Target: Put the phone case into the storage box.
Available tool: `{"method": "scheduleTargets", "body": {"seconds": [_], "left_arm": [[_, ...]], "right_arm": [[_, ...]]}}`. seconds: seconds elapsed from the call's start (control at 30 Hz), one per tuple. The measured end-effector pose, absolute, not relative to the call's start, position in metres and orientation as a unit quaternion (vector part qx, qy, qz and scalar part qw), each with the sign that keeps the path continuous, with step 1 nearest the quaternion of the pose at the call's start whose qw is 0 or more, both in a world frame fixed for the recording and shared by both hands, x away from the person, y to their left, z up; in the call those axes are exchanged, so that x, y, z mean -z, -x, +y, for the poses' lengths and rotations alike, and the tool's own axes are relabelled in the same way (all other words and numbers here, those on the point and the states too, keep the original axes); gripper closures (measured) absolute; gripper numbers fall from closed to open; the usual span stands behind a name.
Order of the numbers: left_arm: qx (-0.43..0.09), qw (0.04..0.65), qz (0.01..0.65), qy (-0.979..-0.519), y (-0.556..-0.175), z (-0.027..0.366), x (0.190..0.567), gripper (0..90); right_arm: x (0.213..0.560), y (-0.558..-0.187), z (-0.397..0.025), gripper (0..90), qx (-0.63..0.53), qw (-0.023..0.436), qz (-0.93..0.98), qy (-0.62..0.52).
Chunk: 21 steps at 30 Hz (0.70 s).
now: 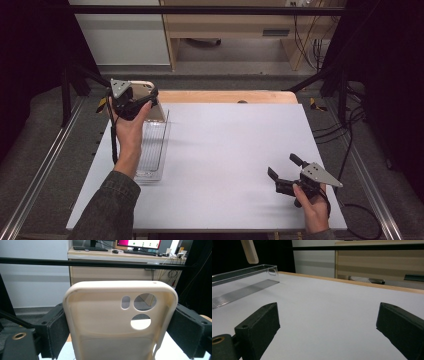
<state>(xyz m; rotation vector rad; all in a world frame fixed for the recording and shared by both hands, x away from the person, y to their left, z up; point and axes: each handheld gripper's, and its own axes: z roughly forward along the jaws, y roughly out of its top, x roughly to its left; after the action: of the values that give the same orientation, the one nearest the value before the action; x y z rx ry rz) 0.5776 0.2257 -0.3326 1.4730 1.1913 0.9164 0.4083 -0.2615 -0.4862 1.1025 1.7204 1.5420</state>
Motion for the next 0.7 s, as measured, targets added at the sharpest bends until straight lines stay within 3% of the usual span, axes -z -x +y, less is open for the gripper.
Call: {"method": "scheduleTargets", "body": {"seconds": [0.7], "left_arm": [[-0.372,0.490,0.511,-0.600,-0.591,0.230,0.346,11.0]], "right_arm": [[0.486,-0.408,-0.263,4.7,-0.579,0.288,0.642,-0.413]]}}
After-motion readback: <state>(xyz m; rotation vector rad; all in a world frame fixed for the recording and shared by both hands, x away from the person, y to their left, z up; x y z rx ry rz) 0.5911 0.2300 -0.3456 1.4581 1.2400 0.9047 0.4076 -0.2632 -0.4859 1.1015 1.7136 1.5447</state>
